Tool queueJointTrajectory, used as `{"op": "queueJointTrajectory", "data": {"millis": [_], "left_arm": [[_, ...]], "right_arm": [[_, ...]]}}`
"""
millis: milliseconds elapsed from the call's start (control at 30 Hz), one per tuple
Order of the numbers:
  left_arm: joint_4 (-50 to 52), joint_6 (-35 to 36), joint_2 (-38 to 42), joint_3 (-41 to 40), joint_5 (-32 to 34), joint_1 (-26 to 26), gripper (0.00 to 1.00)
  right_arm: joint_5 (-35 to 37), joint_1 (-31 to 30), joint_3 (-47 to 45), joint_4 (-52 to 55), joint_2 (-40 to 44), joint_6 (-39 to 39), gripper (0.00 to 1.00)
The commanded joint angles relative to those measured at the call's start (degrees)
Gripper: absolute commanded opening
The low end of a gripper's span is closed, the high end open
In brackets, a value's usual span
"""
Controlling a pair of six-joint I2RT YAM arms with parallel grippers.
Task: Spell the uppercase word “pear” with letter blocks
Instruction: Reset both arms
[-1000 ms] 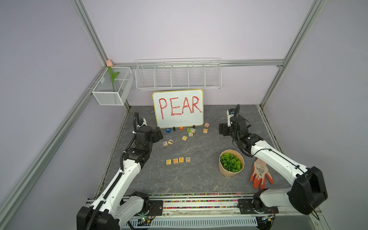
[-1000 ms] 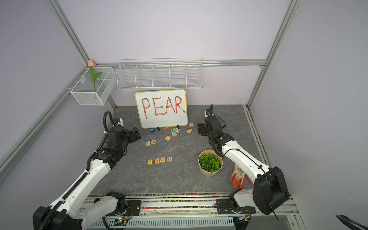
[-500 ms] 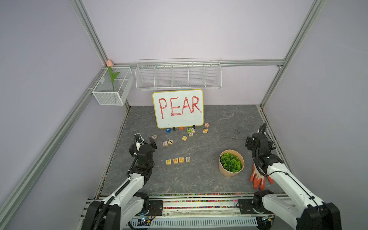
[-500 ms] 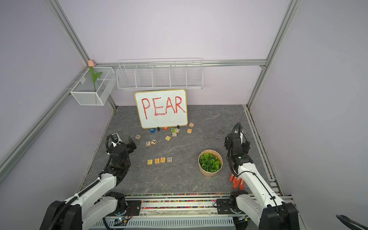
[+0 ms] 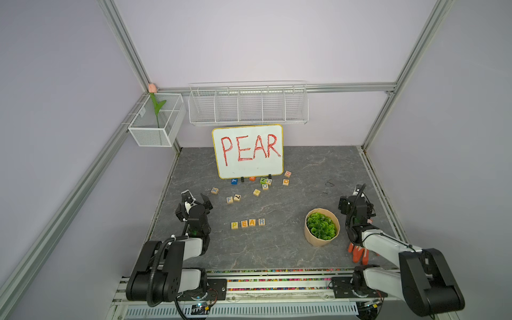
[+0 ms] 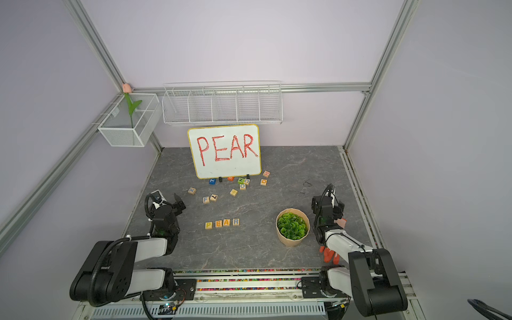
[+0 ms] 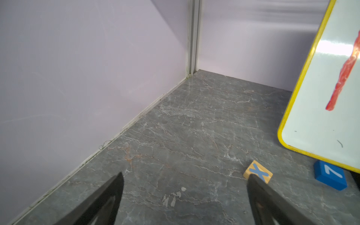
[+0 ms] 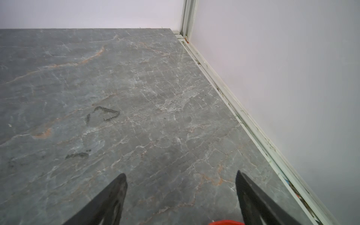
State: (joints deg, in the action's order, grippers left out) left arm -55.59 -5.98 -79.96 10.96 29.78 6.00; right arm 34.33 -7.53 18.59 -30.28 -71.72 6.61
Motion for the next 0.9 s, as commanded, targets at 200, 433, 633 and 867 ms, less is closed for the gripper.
{"op": "queueJointTrajectory", "data": {"millis": [200,433,633,867], "left_arm": [[-0.6,2.5,-7.3,7.9,-6.4,-0.6,0.99],[3.7,3.9,-9.0,11.5,-9.5,-1.0,0.99],[3.9,3.8,-8.8,11.6,-9.9,-1.2,0.99],[3.8,3.9,-8.9,11.5,-9.8,-1.2,0.99]], "right_arm": [[-6.9,2.0,0.8,-20.4,-10.1,-6.7,0.89],[-16.4,4.2,1.0,-28.7,-18.5,-8.7,0.89],[-21.1,6.3,3.0,-20.2,-16.0,-6.8,0.89],[-21.0,6.3,2.6,-21.8,-16.5,-7.1,0.89]]}}
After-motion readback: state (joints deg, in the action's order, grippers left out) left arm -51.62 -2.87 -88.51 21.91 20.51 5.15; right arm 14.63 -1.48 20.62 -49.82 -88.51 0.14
